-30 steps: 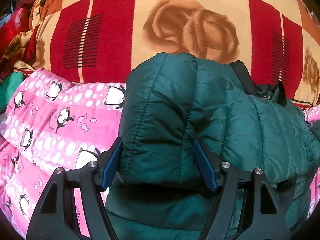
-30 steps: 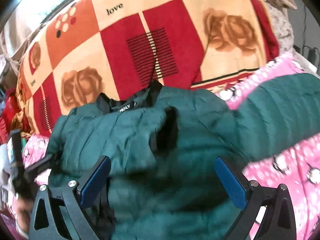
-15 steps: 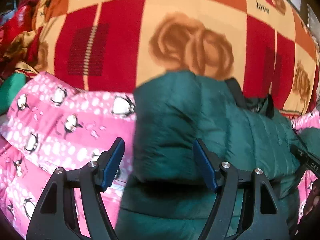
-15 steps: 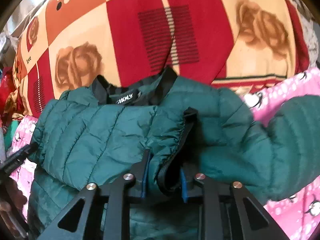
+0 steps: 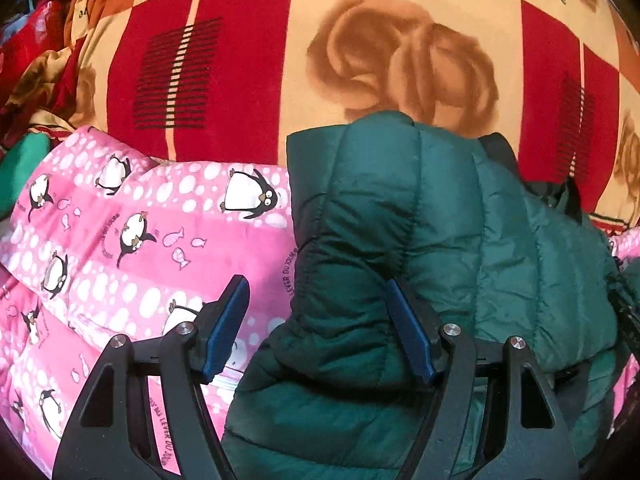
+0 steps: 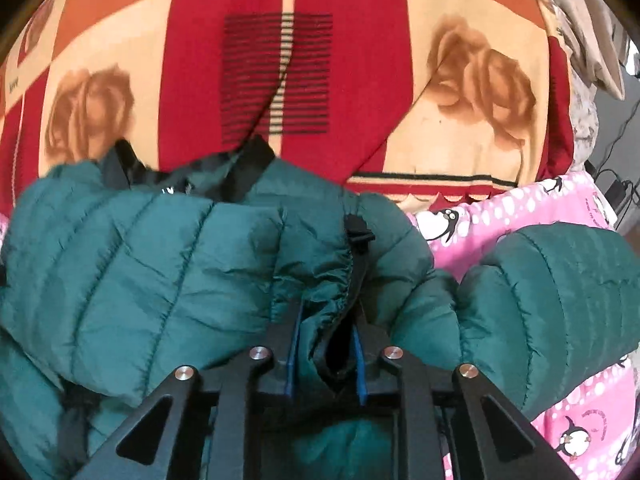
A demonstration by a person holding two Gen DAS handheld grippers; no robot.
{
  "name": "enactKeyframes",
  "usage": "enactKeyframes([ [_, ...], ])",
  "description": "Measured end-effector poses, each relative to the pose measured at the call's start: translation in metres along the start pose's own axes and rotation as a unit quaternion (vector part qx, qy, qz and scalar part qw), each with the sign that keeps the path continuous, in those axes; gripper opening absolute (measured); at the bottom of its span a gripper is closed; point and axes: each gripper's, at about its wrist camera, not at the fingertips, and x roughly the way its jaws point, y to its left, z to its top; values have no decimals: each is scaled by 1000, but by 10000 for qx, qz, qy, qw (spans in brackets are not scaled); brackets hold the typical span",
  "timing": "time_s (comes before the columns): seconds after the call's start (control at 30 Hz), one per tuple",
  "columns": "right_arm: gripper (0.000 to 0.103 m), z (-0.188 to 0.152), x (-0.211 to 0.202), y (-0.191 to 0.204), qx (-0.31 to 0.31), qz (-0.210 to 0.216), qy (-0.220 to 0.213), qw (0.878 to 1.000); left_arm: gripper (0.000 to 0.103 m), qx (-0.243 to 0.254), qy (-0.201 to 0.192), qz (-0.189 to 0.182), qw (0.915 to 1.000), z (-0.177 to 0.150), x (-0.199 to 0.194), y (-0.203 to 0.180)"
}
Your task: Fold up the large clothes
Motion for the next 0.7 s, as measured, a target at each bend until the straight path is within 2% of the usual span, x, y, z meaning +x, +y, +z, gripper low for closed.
enactKeyframes([
  [0.07, 40, -2, -10, -4, 37, -118, -120, 9999, 71, 53, -26, -2, 10000, 0, -2, -1],
  [0.13, 44, -2, -22, -9, 163, -51, -239, 9996, 71, 85, -115, 23, 9999, 0, -7, -3],
  [0.23, 55, 4, -50, -11, 324, 286, -497, 9978, 71, 87, -282, -11, 9996, 3, -15, -5],
  [0.27, 67, 6, -56, -8, 323, 410, -546, 9971, 71, 101, -359, -12, 9993, 4, -18, -7],
  [0.3, 76, 10, -62, -2, 313, 635, -599, 9957, 71, 132, -424, 5, 9990, 6, -20, -9],
  [0.4, 76, 20, -64, 19, 182, 1349, -522, 9893, 71, 228, -453, 45, 9987, 10, -19, -17],
  [0.47, 76, 24, -51, 35, 69, 1573, -337, 9869, 71, 273, -401, 103, 9988, 11, -11, -22],
  [0.57, 76, 25, -24, 55, -66, 1490, -102, 9888, 71, 293, -281, 194, 9990, 10, 1, -26],
  [0.7, 76, 22, 16, 59, 65, 1304, 178, 9913, 71, 311, -159, 205, 9992, 4, 15, -28],
])
